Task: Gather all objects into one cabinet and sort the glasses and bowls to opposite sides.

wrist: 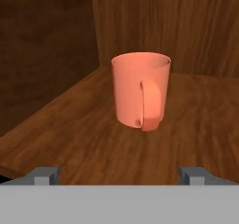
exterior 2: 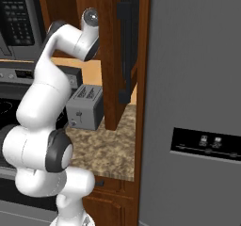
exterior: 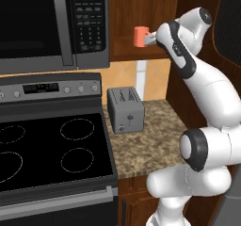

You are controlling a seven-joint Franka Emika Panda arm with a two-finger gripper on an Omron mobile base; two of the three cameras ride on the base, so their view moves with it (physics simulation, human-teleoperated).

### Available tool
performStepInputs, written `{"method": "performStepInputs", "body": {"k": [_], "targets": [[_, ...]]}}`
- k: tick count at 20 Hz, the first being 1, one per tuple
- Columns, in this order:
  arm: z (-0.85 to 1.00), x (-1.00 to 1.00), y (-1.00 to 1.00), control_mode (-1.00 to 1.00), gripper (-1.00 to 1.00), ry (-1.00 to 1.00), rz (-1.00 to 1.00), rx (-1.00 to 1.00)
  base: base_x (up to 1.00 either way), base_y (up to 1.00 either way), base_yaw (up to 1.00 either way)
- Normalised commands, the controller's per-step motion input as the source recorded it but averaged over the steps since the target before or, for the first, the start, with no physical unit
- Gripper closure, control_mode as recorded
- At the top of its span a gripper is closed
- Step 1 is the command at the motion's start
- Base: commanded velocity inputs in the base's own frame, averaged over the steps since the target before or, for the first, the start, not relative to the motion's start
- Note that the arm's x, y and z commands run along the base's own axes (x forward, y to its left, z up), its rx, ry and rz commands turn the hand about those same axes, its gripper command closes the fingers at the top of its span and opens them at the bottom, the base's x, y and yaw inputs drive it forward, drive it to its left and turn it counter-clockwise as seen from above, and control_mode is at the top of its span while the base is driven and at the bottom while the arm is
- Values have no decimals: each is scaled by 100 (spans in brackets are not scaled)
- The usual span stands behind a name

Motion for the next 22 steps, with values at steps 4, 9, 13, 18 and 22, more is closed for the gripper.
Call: {"method": "performStepInputs", "body": {"k": [4,9,13,18,22], "targets": [[-4,37,0,-100,-100,0,0,0,0,0,0],[-5,41,0,-100,-100,0,0,0,0,0,0],[-10,27,0,-100,-100,0,0,0,0,0,0],[-1,32,0,-100,-100,0,0,0,0,0,0],[0,41,-1,-100,-100,0,0,0,0,0,0]]}}
